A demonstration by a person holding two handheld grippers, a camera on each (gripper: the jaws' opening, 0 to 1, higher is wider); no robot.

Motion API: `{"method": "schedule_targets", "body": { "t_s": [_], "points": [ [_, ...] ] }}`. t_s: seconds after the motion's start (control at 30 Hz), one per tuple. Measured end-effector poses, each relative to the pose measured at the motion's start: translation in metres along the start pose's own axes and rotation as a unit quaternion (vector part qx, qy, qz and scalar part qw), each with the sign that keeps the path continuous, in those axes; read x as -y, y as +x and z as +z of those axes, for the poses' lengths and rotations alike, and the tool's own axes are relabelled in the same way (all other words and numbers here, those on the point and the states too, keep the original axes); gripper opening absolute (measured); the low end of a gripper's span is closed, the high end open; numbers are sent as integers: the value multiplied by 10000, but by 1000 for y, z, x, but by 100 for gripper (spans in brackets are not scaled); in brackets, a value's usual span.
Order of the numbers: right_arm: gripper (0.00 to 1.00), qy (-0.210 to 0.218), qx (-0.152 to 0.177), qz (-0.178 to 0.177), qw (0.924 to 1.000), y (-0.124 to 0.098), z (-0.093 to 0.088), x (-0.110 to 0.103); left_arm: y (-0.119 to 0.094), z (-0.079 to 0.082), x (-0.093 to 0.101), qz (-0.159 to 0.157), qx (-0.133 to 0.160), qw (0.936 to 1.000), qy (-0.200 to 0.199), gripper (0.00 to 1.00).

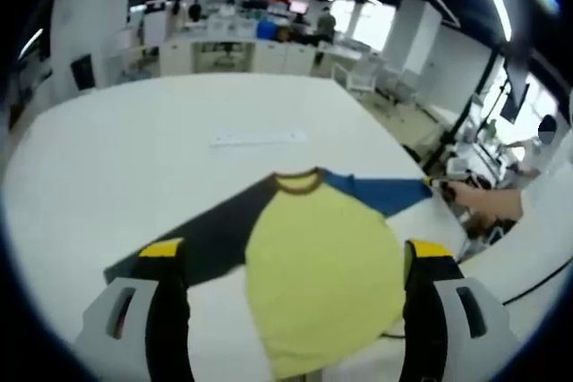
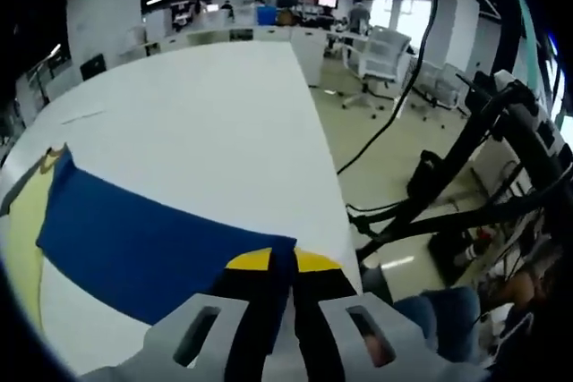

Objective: Fold the garment on the visible template until the final outline fits inside the template.

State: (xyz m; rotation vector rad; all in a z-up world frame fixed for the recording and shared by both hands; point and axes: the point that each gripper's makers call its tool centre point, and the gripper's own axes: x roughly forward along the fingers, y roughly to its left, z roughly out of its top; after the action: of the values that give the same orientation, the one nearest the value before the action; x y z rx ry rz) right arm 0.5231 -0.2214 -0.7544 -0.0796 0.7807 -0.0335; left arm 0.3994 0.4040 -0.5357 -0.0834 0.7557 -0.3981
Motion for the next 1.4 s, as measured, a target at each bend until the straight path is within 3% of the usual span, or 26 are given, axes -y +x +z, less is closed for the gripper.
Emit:
{"method": "schedule_targets", "body": {
  "t_s": [0.13, 0.27, 0.5, 0.67, 1.1, 1.4],
  "points": [
    [4, -38, 6, -4, 10000, 1, 0, 0, -1, -2, -1, 23, 2, 10000, -8, 95],
    [2, -337, -35, -45, 9994, 2, 0, 0, -3, -3, -2, 39, 12, 10000, -9, 94],
    [1, -301, -84, -137, 9994, -1, 2, 1, -7, -6, -3, 51, 35, 10000, -27, 92],
    [1, -140, 18, -193, 9997, -12, 10, 5, -11, -5, -4, 36, 126, 9999, -11, 91],
    [1, -736, 104, -340, 9967, -31, 42, 11, -18, -9, -5, -55, 229, 9997, 14, 90],
    [1, -968, 13, -430, 9944, -41, 52, 17, -28, -18, -11, -58, 273, 9996, -45, 90]
  ]
}}
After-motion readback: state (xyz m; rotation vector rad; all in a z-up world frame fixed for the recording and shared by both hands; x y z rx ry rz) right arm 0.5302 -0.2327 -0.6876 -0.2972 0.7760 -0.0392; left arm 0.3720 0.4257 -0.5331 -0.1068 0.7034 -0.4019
